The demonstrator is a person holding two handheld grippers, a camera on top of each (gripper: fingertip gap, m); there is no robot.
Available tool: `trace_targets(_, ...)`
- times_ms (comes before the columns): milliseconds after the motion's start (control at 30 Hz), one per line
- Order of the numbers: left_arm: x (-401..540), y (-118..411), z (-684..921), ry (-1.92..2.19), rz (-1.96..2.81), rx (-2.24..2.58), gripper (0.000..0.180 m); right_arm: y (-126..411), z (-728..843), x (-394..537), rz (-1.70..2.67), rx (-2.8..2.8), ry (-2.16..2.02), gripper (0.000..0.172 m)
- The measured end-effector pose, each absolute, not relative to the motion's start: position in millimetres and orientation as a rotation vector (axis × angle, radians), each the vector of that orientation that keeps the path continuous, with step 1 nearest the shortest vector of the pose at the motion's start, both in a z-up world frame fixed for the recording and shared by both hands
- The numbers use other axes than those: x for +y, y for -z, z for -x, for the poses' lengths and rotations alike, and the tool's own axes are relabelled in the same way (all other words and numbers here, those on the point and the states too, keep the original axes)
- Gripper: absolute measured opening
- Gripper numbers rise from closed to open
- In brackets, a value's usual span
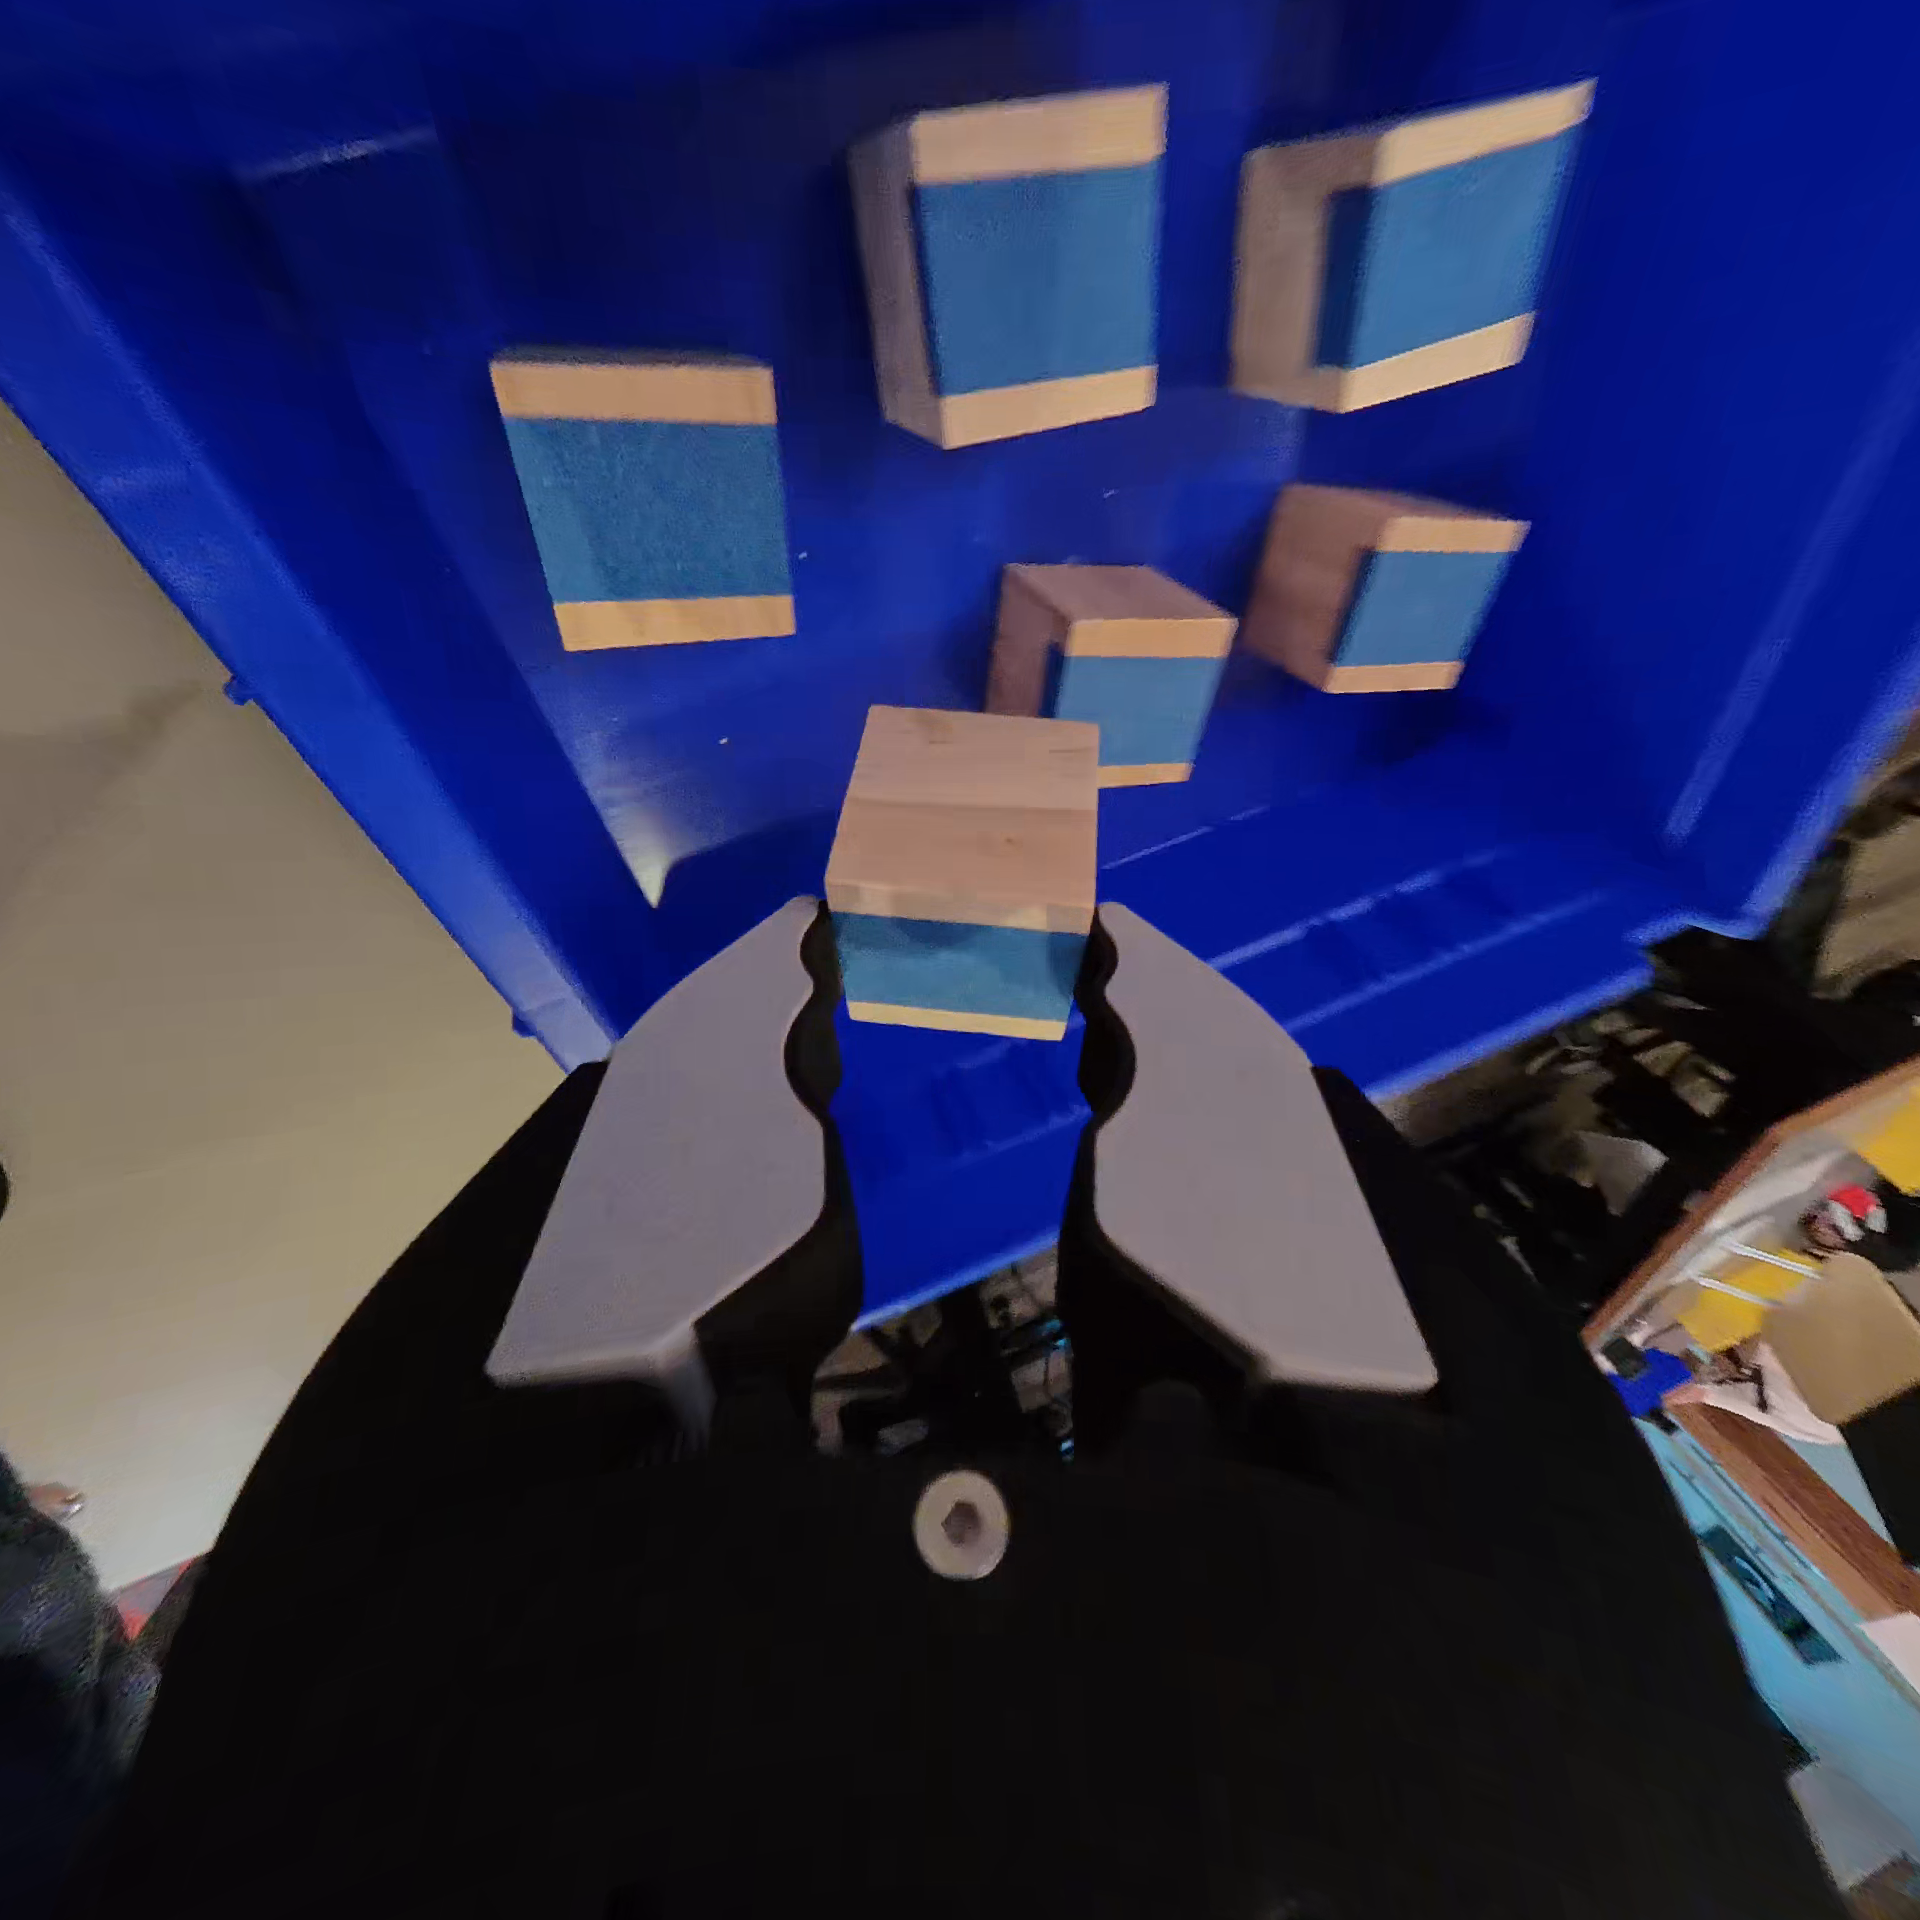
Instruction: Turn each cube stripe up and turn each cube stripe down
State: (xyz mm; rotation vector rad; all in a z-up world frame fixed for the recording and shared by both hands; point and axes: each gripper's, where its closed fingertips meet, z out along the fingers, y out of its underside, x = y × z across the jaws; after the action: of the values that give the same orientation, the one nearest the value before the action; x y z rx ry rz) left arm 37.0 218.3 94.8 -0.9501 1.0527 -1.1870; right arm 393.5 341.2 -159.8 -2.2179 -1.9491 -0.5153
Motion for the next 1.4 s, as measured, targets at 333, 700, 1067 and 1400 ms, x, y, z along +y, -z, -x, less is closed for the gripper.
trace_targets(333, 216.1, -111.0, -19.5, 1.131, 0.900, 1.033, 0.033, 220.1, -402.2, 315.8, 2.540, -2.005, 0.305, 0.045)
trace_targets(700, 222.4, -119.9, -5.9, 0.999, 0.900, 1.017, 0.032, 94.6, -368.8, 370.0, 1.985, -1.635, 0.705, 0.050)
trace_targets(1067, 269.2, -131.9, 50.0, 0.551, 1.038, 0.882, 0.041, -69.3, -257.3, 349.2, 1.356, -1.048, 0.473, 0.052)
trace_targets(1400, 324.3, -88.1, 58.4, 0.502, 1.248, 0.792, 0.045, -79.5, -203.9, 330.3, 1.290, -0.966, 0.241, 0.061)
